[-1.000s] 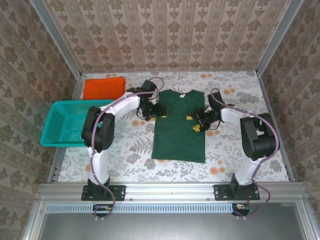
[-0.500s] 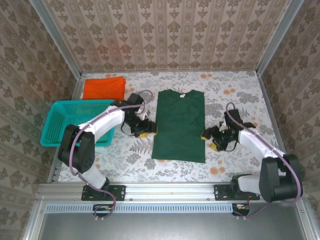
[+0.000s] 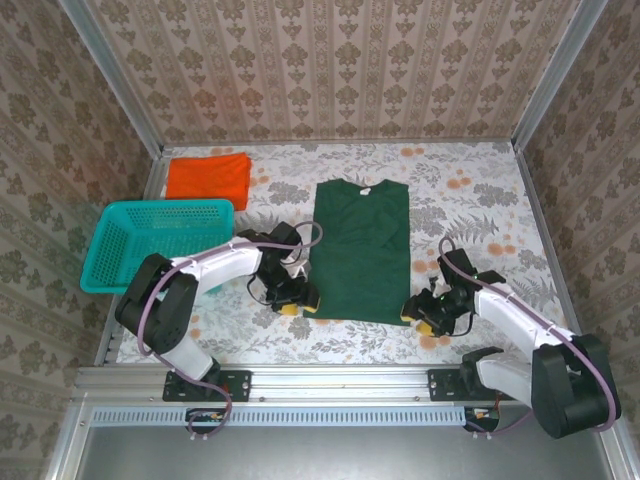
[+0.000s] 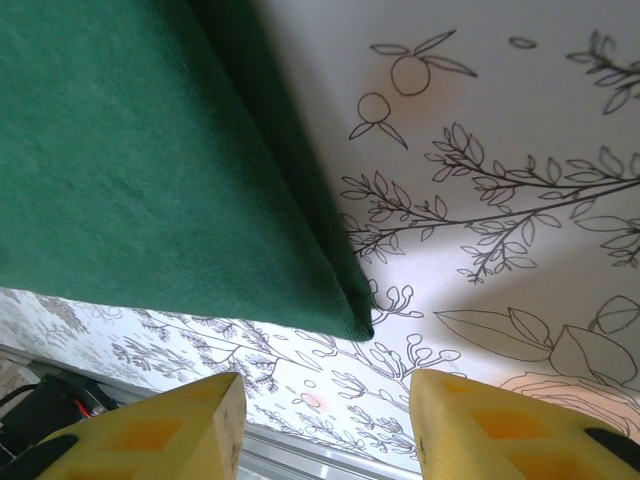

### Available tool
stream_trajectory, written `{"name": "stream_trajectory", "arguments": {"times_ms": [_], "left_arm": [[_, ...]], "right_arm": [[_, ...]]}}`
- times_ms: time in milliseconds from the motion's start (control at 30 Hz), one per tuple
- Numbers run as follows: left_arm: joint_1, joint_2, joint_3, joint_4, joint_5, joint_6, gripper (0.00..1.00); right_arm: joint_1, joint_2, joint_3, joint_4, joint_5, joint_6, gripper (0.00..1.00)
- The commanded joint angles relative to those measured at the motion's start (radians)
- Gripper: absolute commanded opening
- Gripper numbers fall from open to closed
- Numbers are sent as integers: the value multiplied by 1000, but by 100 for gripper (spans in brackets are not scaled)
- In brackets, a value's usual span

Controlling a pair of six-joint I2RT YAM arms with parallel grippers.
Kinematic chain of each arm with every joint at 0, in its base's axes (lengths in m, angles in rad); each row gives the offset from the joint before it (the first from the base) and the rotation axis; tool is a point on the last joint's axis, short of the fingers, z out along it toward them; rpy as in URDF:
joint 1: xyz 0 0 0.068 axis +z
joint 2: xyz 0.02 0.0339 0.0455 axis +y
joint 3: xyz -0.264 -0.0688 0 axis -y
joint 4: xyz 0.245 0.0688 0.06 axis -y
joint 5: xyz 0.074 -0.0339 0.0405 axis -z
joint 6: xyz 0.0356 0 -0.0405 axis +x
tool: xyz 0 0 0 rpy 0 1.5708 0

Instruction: Fold and stack the t-shirts

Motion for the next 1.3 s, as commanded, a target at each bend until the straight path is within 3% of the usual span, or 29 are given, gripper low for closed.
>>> {"name": "stream_trajectory", "arguments": {"times_ms": [0,533,867,1067,1267], "left_arm": [[0,26,-12,20,-40,-13,56],[-29,107,13,41,-52,-2,39],[-40,132,59,12,-120,7,24],[-45,171,109,-16,-148,25,0],[-60,135,80,-64,-151,61,0]], "right_arm": [[20,25,4,29,28,22,47],[48,84,33,75,71,28,39],[56,122,45,99,90,29,20],[60,137,59,78,96,10,6],[76,109,62,3,96,-28,0]]}}
